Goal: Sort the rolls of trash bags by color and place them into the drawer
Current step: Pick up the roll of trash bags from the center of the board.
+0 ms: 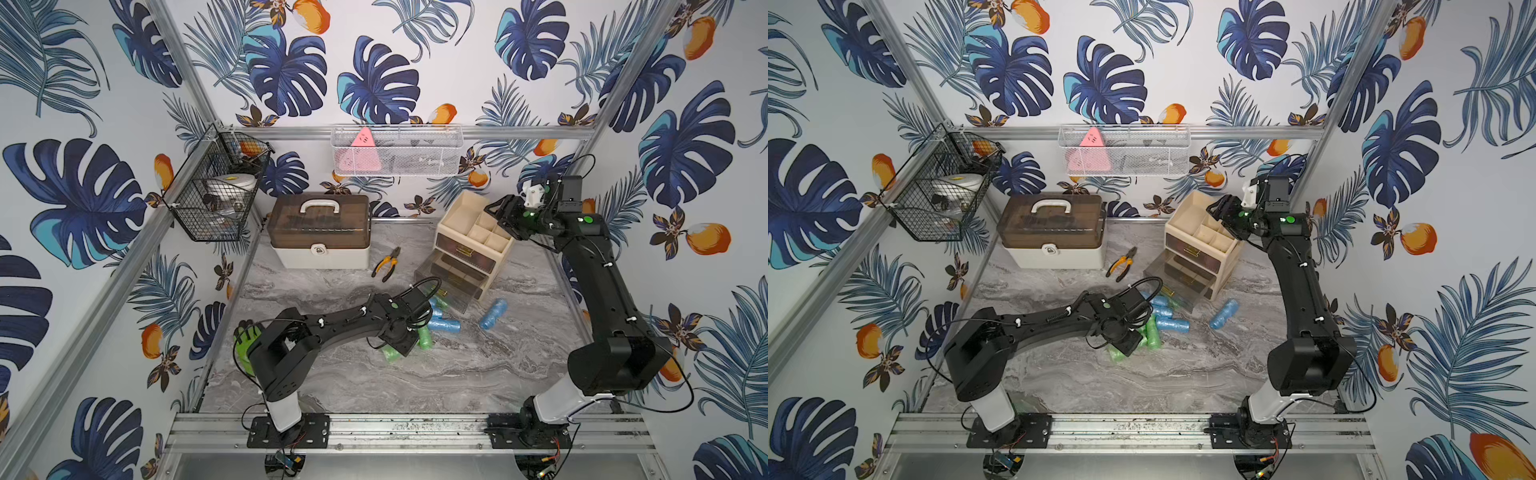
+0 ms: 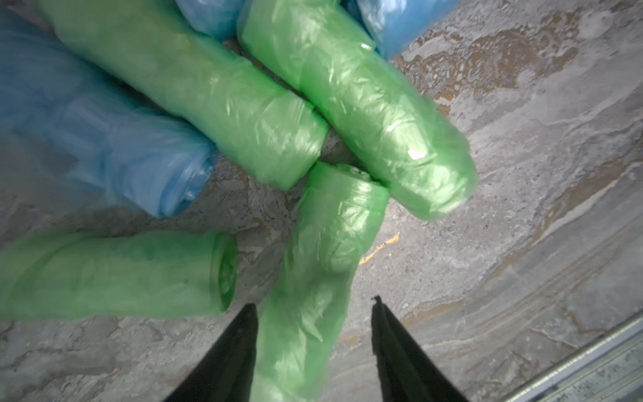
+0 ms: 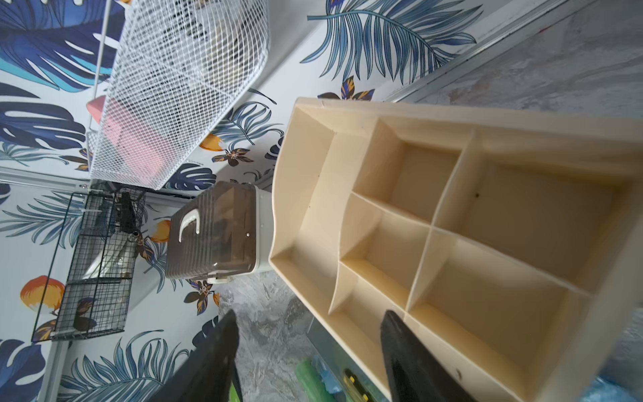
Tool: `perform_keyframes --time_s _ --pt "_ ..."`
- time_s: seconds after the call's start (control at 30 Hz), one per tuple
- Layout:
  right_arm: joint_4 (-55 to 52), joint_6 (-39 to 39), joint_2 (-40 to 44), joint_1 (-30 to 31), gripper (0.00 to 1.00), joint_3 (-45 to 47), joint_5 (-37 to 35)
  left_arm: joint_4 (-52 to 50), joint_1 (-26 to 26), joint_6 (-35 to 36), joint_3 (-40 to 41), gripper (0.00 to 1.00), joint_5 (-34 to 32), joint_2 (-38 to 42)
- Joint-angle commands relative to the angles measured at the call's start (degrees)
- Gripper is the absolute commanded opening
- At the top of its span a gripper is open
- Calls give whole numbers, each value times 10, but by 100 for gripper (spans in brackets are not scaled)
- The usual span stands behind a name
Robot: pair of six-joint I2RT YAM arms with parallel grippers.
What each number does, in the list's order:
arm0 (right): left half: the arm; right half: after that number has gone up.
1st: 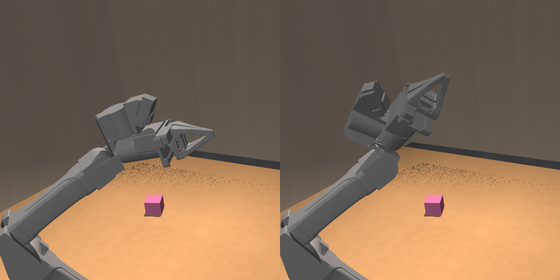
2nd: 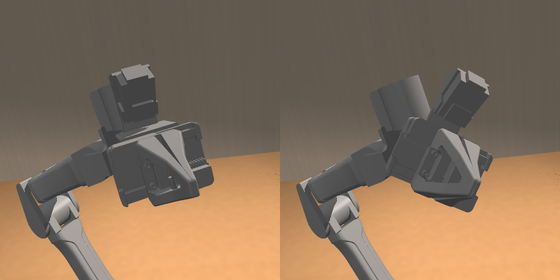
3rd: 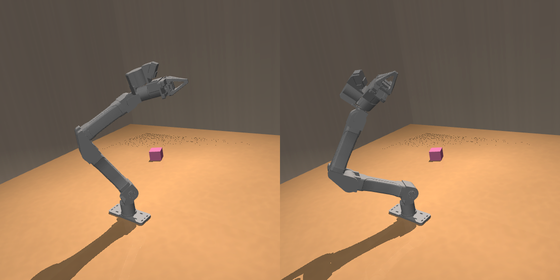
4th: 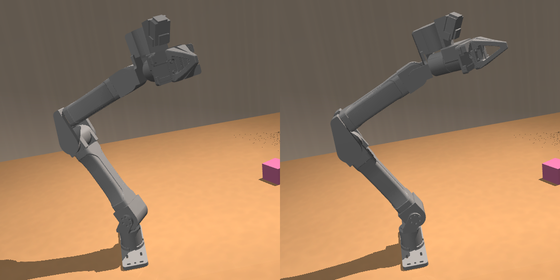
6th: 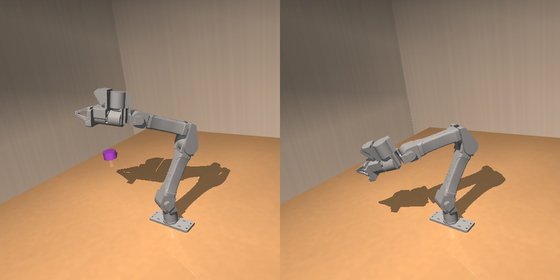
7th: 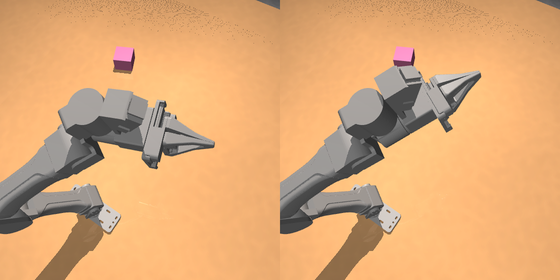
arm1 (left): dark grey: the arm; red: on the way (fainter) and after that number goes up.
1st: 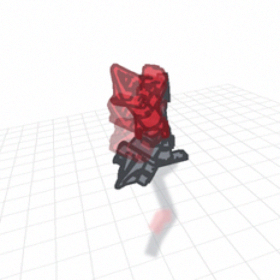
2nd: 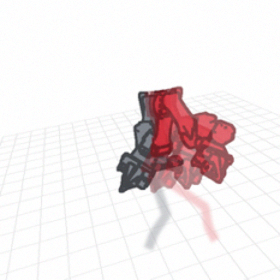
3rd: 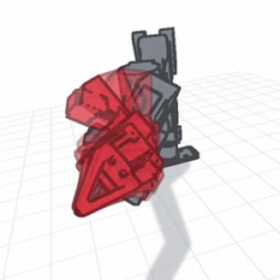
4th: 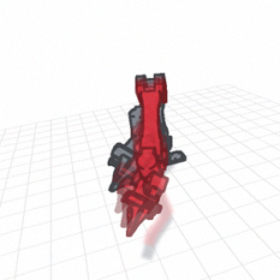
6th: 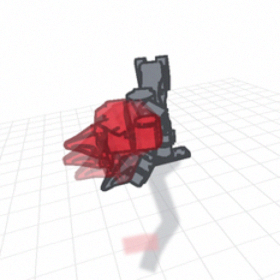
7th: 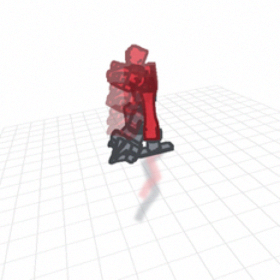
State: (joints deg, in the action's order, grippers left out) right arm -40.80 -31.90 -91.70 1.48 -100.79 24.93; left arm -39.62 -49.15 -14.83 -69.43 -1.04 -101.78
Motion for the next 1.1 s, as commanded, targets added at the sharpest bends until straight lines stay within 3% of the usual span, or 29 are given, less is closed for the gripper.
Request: perform_keyframes --time_s 0.0,0.47,0.67,0.8,1.07 --pt "4 19 30 0 68 31 9 11 0 19 -6 56 -3 -12" --pt "26 32 105 -1 70 134 30 34 0 16 16 44 17 -36" --pt "27 33 108 -1 69 135 30 35 0 12 30 24 27 -21" --pt "35 24 102 -1 70 143 38 26 0 1 44 18 50 19" --pt "51 36 104 -1 69 158 59 -7 0 -6 38 15 112 102"
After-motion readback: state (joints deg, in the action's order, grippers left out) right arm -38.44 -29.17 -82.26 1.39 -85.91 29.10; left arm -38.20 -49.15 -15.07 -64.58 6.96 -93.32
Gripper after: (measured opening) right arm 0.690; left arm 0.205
